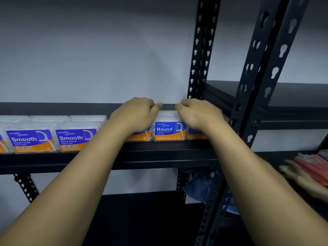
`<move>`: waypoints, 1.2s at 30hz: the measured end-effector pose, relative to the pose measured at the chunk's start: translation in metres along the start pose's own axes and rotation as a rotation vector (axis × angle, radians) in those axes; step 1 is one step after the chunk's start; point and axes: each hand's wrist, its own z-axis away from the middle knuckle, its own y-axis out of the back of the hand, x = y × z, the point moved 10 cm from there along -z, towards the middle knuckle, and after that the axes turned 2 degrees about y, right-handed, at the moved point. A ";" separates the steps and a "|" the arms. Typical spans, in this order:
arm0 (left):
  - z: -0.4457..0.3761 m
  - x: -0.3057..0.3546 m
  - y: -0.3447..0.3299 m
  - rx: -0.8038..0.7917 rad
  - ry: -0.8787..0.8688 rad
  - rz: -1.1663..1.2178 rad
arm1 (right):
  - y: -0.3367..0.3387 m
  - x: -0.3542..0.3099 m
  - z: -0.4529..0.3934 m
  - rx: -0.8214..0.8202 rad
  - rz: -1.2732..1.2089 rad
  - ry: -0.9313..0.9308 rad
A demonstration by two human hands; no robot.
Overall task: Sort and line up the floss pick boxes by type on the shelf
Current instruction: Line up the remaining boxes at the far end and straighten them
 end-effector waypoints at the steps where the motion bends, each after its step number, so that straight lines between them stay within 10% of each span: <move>1: 0.000 0.000 0.000 0.006 -0.005 -0.001 | -0.001 -0.001 -0.001 -0.005 0.008 0.011; 36: 0.025 0.012 0.004 -0.084 -0.043 -0.017 | 0.002 -0.012 0.025 -0.025 0.037 0.097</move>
